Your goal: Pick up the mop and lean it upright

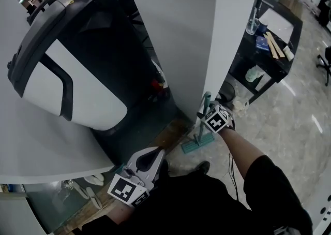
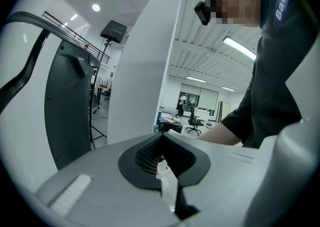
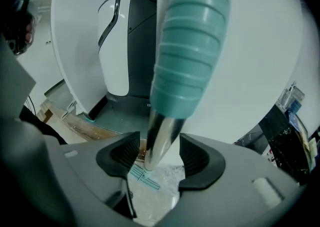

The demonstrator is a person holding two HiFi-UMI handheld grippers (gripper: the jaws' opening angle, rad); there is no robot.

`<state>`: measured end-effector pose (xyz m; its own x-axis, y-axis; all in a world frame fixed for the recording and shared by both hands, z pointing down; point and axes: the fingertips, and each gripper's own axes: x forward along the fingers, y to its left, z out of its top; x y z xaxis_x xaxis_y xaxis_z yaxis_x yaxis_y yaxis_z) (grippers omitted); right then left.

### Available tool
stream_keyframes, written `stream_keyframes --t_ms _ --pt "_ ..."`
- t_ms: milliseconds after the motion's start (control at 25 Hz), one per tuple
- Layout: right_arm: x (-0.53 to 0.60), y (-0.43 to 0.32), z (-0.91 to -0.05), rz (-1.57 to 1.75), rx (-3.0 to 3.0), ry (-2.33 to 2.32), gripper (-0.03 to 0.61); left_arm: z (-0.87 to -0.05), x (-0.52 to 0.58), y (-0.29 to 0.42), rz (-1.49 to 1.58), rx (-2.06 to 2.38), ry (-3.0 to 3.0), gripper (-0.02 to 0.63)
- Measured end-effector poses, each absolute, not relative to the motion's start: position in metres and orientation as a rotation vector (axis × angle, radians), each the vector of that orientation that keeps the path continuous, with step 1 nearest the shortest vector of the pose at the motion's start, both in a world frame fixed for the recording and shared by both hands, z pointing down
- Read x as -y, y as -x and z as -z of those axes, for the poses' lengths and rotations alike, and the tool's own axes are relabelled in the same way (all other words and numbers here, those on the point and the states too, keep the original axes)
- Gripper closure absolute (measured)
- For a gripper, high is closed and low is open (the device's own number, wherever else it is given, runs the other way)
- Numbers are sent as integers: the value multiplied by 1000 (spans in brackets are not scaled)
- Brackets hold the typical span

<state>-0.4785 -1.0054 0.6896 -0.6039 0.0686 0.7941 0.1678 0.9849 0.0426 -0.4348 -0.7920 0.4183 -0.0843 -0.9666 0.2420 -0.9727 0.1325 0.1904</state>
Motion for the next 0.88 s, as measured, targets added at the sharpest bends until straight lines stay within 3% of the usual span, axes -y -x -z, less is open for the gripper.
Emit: stream_keyframes --t_ms 200,400,720,880 --pt "1009 475 -700 127 2192 98 195 -421 782 444 -19 2108 -1876 594" --pt "1015 466 -704 106 2177 34 127 -422 774 451 0 2100 -1882 594" --pt "1005 406 -684 -20 2183 -228 130 -407 759 459 61 2014 -2059 594" --pt "976 374 -645 -40 2249 -444 251 -396 742 465 109 1913 -2196 594"
